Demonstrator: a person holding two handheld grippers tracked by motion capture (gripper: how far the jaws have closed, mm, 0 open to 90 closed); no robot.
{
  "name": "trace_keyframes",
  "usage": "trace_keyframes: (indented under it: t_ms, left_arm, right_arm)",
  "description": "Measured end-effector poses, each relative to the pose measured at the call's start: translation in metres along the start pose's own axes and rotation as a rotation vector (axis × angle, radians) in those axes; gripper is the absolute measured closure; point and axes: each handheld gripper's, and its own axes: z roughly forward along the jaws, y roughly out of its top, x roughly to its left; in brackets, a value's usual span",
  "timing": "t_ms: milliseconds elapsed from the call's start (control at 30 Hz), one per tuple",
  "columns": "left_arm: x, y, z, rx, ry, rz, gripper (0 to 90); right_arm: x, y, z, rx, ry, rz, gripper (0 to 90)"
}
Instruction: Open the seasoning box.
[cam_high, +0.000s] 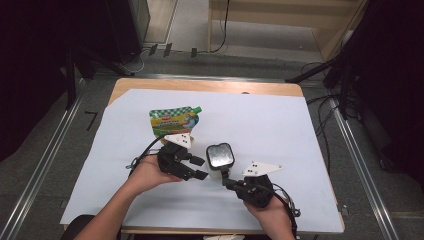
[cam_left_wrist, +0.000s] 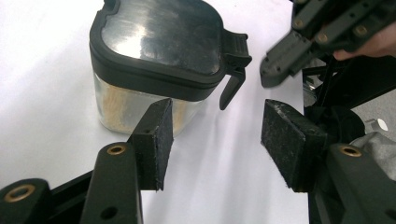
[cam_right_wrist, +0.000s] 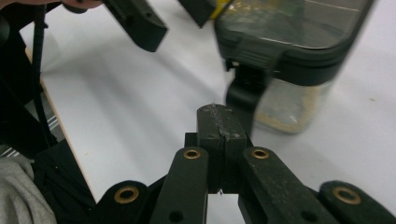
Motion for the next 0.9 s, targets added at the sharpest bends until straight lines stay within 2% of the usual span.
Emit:
trace_keyframes:
  t_ms: [133, 367, 567, 900]
  left_arm:
    - [0.001, 0.000, 0.000, -0.002, -0.006, -0.007, 44.0]
    - [0.001, 0.000, 0.001, 0.003, 0.002, -0.004, 43.3]
    - [-0.001, 0.000, 0.001, -0.008, 0.004, 0.006, 43.7]
    - [0.000, 0.000, 0.001, -0.003, 0.012, 0.006, 43.9]
  right_arm:
    - [0.005, 0.000, 0.008, 0.001, 0.011, -0.011, 90.0]
    - [0.005, -0.001, 0.019, 0.027, 0.011, -0.015, 90.0]
    - [0.001, -0.001, 0.020, 0.032, -0.003, -0.009, 90.0]
    - [0.000, -0.002, 0.024, 0.040, 0.000, -0.011, 90.0]
